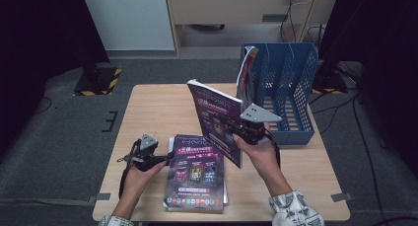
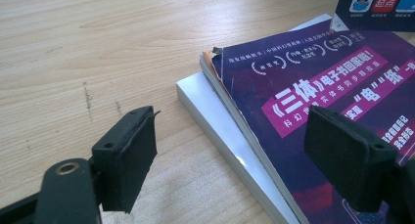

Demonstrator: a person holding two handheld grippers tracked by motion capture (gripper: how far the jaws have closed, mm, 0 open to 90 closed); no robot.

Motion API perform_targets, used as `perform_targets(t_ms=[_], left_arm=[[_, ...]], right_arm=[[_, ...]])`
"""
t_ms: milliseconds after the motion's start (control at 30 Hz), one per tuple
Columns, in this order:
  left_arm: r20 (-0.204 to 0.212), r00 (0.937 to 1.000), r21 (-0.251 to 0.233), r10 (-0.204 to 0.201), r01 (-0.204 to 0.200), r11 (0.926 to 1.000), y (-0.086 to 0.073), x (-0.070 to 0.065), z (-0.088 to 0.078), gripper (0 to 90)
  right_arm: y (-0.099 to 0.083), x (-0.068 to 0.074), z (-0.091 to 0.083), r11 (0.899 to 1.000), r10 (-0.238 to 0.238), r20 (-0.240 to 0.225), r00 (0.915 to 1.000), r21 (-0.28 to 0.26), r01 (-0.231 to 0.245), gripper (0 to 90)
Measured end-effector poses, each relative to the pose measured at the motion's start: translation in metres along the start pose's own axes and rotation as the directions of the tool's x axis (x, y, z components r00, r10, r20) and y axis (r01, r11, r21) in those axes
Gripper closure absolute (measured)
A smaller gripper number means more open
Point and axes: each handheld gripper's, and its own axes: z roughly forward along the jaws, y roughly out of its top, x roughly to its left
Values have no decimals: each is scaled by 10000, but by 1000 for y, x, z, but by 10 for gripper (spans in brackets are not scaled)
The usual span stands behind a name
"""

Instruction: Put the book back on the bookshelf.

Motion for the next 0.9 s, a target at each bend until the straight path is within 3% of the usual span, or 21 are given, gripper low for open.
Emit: perform_targets(t_ms=[267,433,900], left_arm=[[-86,9999,56,-92,92,9999,0,1,1,165],[-309,9986,176,-430,435,9989,0,3,2,55],[-222,9994,243,-263,268,9993,-1,1,3,59]], right_arm=[[1,-3,-3,9999,98,76,9999,-62,-98,827],[2,-4,-5,9999,95,87,9999,-95,-94,827],[5,-4,-17,9997,95,159,9998,-209,-92,828]])
